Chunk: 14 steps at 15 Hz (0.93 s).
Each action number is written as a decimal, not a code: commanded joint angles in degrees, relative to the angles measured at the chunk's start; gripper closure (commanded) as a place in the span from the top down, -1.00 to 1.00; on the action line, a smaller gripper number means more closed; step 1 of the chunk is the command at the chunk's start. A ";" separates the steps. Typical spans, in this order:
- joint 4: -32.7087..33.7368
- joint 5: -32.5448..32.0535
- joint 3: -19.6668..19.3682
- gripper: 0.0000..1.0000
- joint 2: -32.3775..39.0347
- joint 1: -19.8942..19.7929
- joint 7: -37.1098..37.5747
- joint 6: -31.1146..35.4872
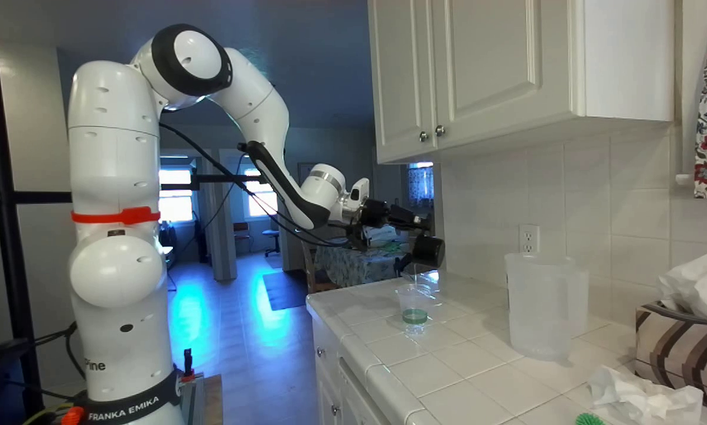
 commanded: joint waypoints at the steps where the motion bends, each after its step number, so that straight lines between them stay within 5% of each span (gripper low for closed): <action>1: 0.05 -1.48 0.22 -0.89 0.54 0.37 -0.27 -1.38; 14: 0.11 -2.42 0.47 -0.89 0.94 0.43 -0.20 -2.28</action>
